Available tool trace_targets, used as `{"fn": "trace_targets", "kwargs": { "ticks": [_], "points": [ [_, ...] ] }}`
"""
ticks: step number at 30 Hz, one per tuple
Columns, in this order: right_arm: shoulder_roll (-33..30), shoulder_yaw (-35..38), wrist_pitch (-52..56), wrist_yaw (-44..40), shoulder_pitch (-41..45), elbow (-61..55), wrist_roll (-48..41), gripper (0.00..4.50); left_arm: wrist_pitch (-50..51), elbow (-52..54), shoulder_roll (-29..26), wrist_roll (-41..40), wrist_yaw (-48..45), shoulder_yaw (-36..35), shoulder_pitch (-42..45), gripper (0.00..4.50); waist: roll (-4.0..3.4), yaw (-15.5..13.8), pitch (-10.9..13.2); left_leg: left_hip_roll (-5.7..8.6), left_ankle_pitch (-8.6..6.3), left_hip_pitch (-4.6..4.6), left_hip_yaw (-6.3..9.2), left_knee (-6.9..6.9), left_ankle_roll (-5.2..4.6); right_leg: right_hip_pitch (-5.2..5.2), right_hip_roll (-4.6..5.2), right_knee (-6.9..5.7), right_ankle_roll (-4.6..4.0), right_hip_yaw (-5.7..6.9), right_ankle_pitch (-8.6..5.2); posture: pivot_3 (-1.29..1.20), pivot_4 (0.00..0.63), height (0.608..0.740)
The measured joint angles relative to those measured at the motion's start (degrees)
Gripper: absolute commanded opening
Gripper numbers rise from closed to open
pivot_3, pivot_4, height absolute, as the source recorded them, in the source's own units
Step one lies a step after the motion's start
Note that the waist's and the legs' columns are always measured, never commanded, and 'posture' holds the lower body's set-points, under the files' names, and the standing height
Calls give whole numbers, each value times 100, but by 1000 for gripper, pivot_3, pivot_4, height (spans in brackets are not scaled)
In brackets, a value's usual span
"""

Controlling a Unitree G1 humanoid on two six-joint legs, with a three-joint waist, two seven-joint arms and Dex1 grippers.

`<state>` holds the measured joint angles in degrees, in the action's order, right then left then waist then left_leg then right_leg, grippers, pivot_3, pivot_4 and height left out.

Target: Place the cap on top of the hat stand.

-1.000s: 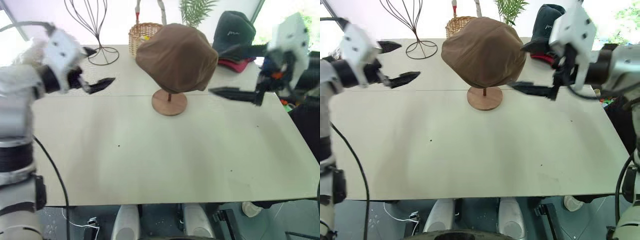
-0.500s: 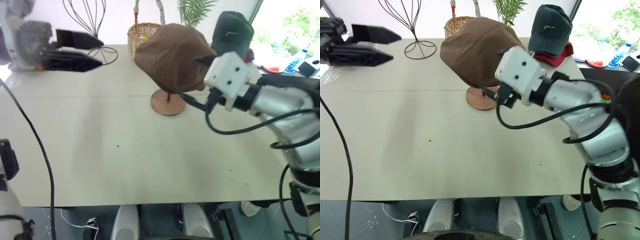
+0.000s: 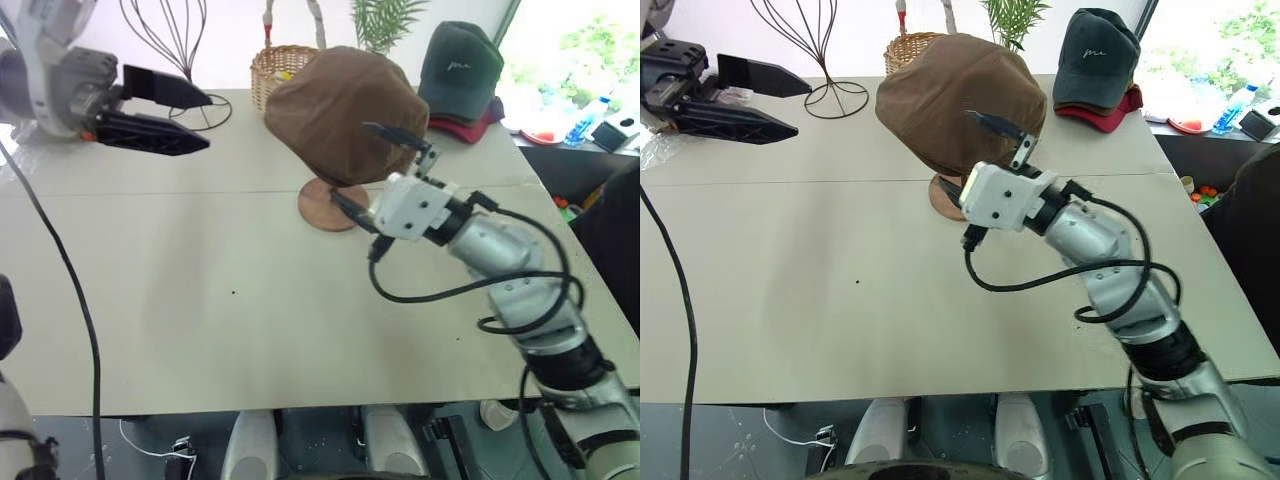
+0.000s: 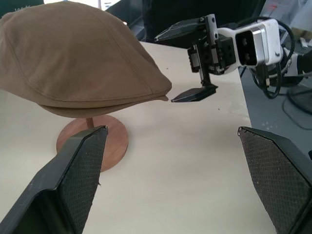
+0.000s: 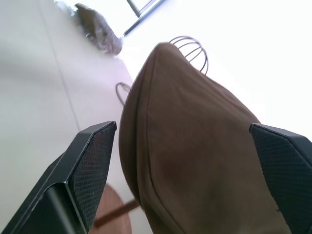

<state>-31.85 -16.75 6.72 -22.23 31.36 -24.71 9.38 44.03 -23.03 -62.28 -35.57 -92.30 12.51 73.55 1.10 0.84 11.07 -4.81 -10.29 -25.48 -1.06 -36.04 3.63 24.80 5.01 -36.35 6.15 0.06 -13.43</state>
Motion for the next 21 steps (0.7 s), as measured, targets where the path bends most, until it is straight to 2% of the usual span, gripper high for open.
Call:
{"fn": "trace_targets", "kwargs": {
  "ticks": [4, 10, 16, 19, 21],
  "points": [
    [268, -77, -239, 179, -59, 98, 442, 4500, -84, -136, -26, 5, 0, 30, 167, 4468, 1, -13, 0, 0, 0, 0, 0, -3, 0, -2, 1, 1, 0, 0, 0, 0, 150, 728],
    [561, -309, -787, 843, -54, 996, 1639, 4500, -150, -176, -29, 9, 0, 126, 216, 4468, 1, -4, 0, 0, 0, 1, 0, -5, 0, -3, 1, 1, -2, 0, 0, 0, 150, 728],
    [866, -296, -991, 1378, 238, 1640, 2270, 4500, -221, -171, -18, 9, 0, 182, 223, 4468, 2, 6, 0, 0, 0, 1, 0, -1, 0, -1, 0, 0, -1, -1, 1, 0, 150, 728],
    [954, -296, -1106, 1530, 354, 1775, 2468, 3681, -226, -173, -16, 9, 0, 184, 225, 4500, 2, 12, 0, 0, 0, 0, 0, -1, 0, -1, 0, 0, -1, 0, 1, 0, 150, 728],
    [1014, -296, -1149, 1571, 355, 1776, 2548, 2810, -232, -173, -16, 9, -1, 184, 225, 4500, 2, 7, 0, 0, 0, 0, 0, 0, 0, -1, 0, 0, 0, -1, 1, 0, 150, 728]
  ]
}}
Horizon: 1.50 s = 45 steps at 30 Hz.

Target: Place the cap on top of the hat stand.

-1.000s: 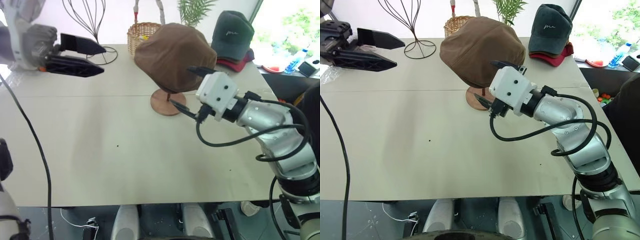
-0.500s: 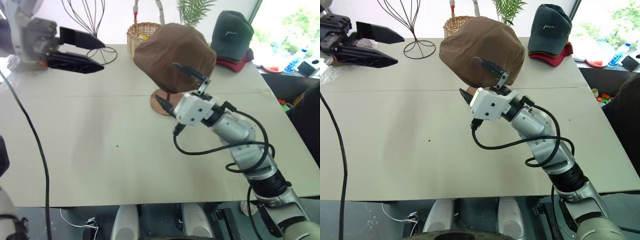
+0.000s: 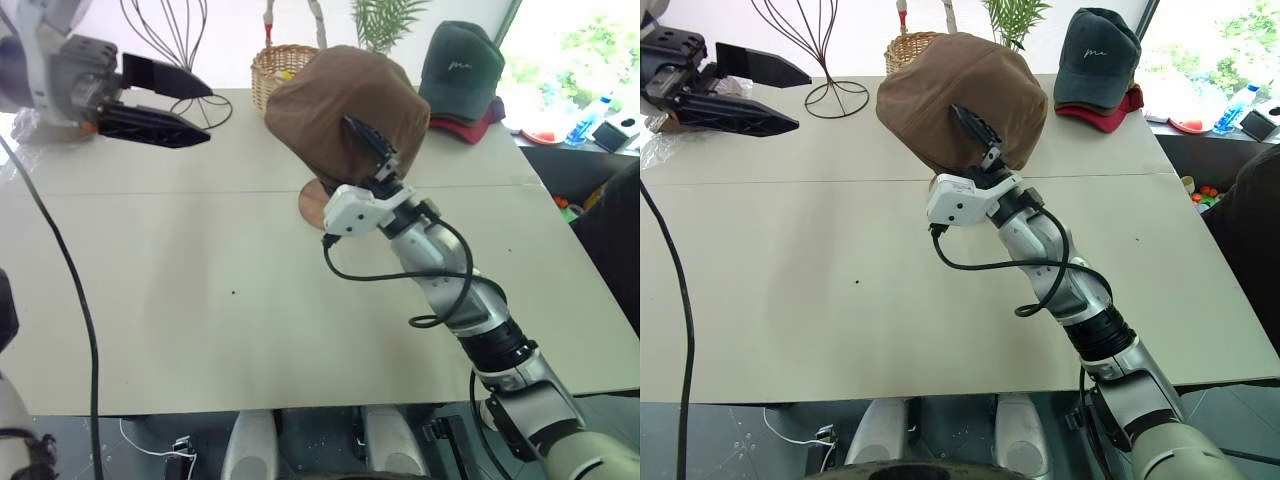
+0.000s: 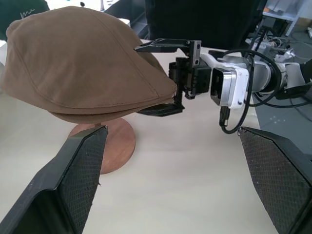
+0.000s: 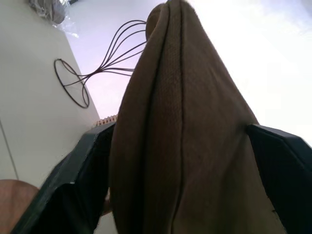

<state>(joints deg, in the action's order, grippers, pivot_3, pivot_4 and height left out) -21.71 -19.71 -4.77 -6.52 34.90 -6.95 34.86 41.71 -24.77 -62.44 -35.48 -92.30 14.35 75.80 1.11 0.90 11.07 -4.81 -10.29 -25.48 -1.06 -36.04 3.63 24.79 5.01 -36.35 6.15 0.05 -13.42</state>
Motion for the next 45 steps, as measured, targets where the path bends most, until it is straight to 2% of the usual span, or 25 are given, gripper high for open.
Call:
{"fn": "trace_targets", "kwargs": {
  "ticks": [3, 5, 6, 12, 19, 22, 26, 30, 35, 41, 45],
  "points": [
    [32, 0, -103, 37, -1, -5, 71, 1188, -28, 0, 0, 0, 0, 0, -1, 4500, 0, -4, 0, 0, 0, 0, 0, -3, 0, -1, 1, 0, 0, 0, 0, 0, 150, 728],
    [33, 7, -134, 54, -1, -6, 114, 264, -71, 0, 0, 1, 0, 0, -1, 4500, 0, -3, 0, 0, 0, 0, 0, -3, 0, -1, 1, 0, 0, 0, 0, 0, 150, 728],
    [32, 16, -151, 57, -1, -9, 138, 115, -76, 0, 0, 1, 0, 0, -1, 4500, 0, -3, 0, 0, 0, 1, 0, -3, 0, -1, 1, 0, 0, 0, 0, 0, 150, 728],
    [1, 66, -227, 22, 7, -11, 205, 115, -117, 0, 12, 7, 0, 0, -1, 4500, 0, 1, 0, 0, 0, 0, 0, -3, 0, -2, 0, 0, 0, 0, 0, 0, 150, 728],
    [-410, 347, -612, -260, 463, 63, -6, 115, -139, 19, 41, 51, 0, -17, -76, 4500, -1, -1, 0, 0, 0, 1, 0, -2, 0, -2, 0, 0, 0, 0, 0, 0, 150, 728],
    [-956, 444, -1410, -797, 955, 345, -602, 115, -139, 22, 65, 98, 0, -89, -116, 4500, 2, 9, 7, 0, 0, 0, 0, -2, 0, -2, 0, 1, 0, -1, 0, 0, 150, 728],
    [-1200, 470, -2312, -1295, 1494, 607, -1215, 115, -183, 70, 63, 126, 0, -224, -174, 4500, 2, 28, 8, -2, 0, 6, 0, 7, 0, -1, -3, 0, 2, -1, 1, 0, 150, 728],
    [-1328, 484, -3058, -1734, 1887, 1140, -1782, 115, -199, 99, 67, 183, 0, -367, -272, 4500, 2, 27, 8, -2, 0, 6, -1, 6, 0, -2, -3, 0, 8, -1, 4, 0, 150, 728],
    [-1253, 493, -3617, -2272, 2066, 2438, -2570, 115, -153, 259, 65, 241, 0, -594, -440, 4500, 2, 10, 8, -1, 0, 5, -1, -2, 0, -6, -2, 0, 6, -1, 4, 0, 150, 728],
    [-1236, 679, -4186, -2583, 2407, 3605, -2945, 115, 7, 443, 58, 258, 0, -733, -480, 4500, 1, 17, 8, -2, 0, 7, -1, 3, 0, -5, -4, -1, 16, -2, 10, 0, 150, 728],
    [-1303, 730, -4592, -2750, 2460, 3864, -3008, 115, 63, 483, 55, 323, 1, -797, -488, 4500, 1, 19, 9, -2, 0, 7, -1, 4, 0, -5, -4, -1, 20, -2, 11, 0, 150, 728]
  ]
}}
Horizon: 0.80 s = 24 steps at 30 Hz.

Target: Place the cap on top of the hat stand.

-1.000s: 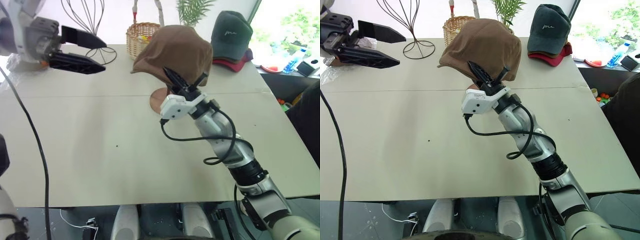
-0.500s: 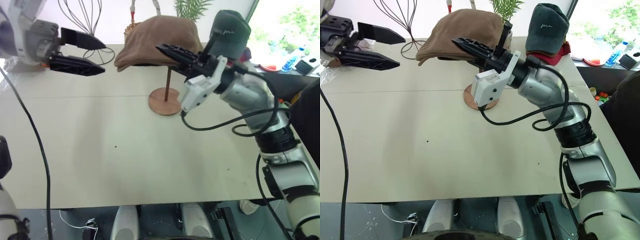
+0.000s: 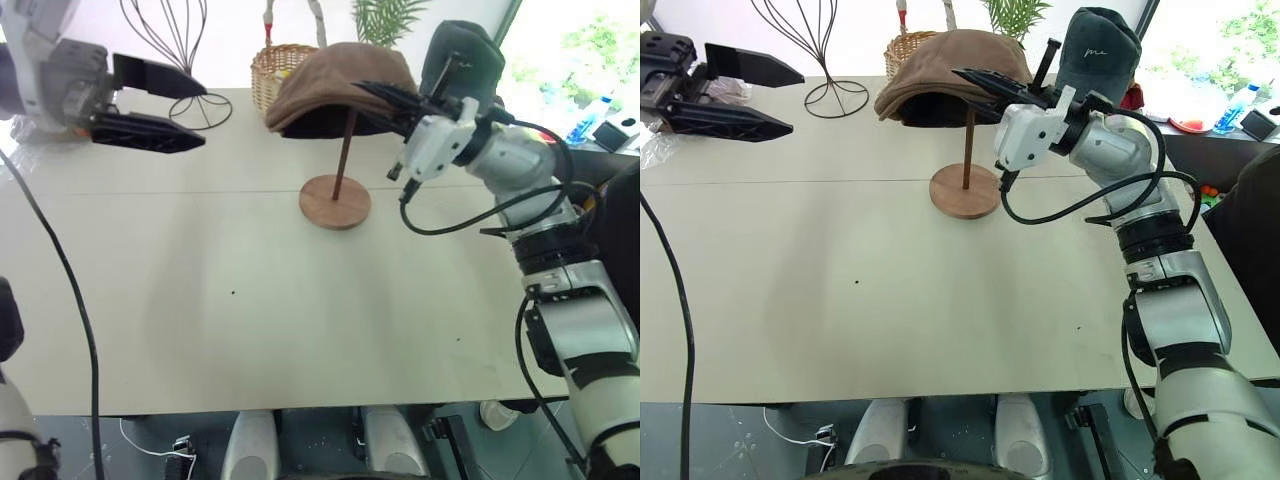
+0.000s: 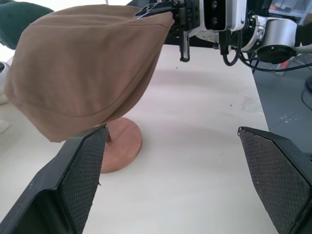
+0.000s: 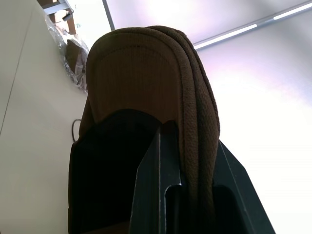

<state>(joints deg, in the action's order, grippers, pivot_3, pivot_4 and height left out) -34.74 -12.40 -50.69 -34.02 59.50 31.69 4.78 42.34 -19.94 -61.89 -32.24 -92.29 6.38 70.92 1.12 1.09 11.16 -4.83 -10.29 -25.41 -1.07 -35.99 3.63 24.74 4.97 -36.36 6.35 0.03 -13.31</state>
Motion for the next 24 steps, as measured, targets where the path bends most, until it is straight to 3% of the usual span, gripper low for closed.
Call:
{"fn": "trace_targets", "kwargs": {
  "ticks": [12, 15, 22, 24],
  "points": [
    [-148, 212, -158, -200, -383, -310, -187, 115, 85, 88, 83, 167, 2, -107, -76, 4500, -1, -8, 0, 0, 0, 2, 0, -4, 0, 0, 0, -6, 1, 0, 1, 0, 150, 728],
    [-124, 217, 56, -242, -476, -536, -300, 1065, 85, 67, 145, 181, 1, -106, -63, 4500, -1, -8, 0, 0, 0, 1, 0, -4, 0, 0, 0, -6, 2, 0, 1, 0, 150, 728],
    [-209, 256, 709, -349, -905, -1125, -364, 4473, 85, 48, 168, 184, -1, -102, -9, 4500, -1, -20, 0, 0, 0, 1, 0, -5, 0, 0, 1, -6, 2, 0, 1, 0, 150, 728],
    [-309, 289, 1030, -459, -995, -1561, -390, 4473, 85, 33, 186, 183, -1, -95, 37, 4500, -1, -21, 0, 0, 0, 1, 0, -4, 0, 0, 0, -7, 2, 0, 1, 0, 150, 728]
  ]
}}
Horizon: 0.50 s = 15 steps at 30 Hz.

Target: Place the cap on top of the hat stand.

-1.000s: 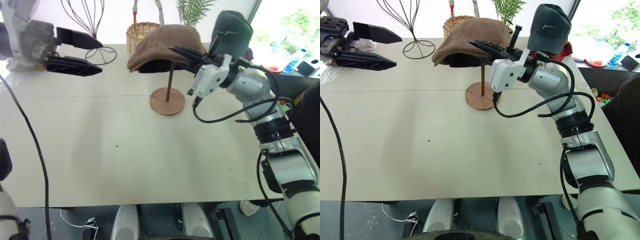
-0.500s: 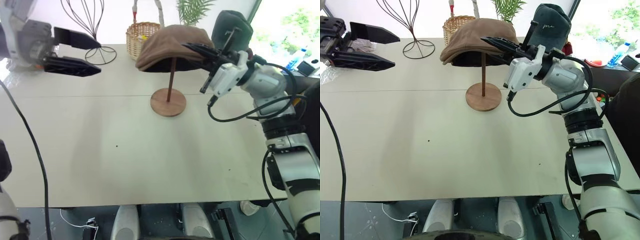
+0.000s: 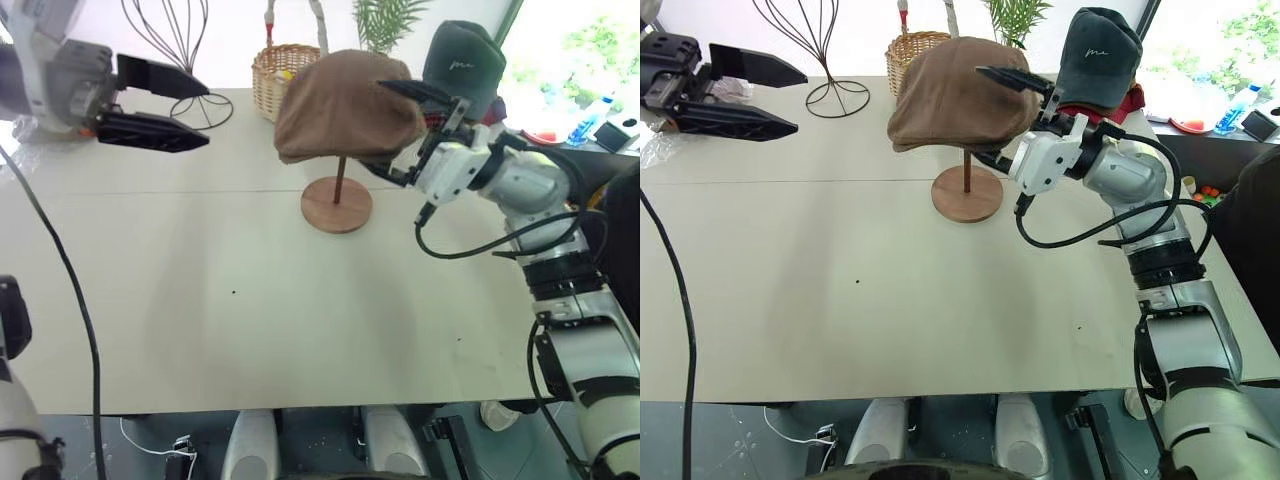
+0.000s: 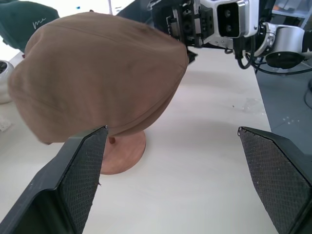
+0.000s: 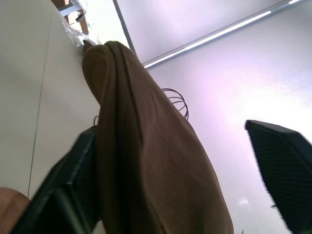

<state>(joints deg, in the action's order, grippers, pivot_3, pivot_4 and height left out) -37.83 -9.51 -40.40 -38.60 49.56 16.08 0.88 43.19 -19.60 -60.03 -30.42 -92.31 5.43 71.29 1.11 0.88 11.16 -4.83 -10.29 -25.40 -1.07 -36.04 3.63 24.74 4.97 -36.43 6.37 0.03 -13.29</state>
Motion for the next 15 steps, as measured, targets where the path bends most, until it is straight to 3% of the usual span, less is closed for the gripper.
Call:
{"fn": "trace_targets", "kwargs": {
  "ticks": [11, 15],
  "points": [
    [-1214, 540, 2274, -939, -1277, -2064, -793, 4473, -115, -91, 87, -6, -1, 17, 61, 4500, 0, -18, 0, 0, 0, 3, 0, -6, 0, -4, 0, 0, -19, -1, -10, 0, 150, 728],
    [-1911, 930, 3858, -1557, -1406, -2950, -1911, 4473, -218, -269, 125, 5, -1, 23, 72, 4500, -3, -10, 2, 0, 0, 4, 0, -5, 0, -4, 1, -1, -19, -2, -10, 0, 150, 728]
  ]
}}
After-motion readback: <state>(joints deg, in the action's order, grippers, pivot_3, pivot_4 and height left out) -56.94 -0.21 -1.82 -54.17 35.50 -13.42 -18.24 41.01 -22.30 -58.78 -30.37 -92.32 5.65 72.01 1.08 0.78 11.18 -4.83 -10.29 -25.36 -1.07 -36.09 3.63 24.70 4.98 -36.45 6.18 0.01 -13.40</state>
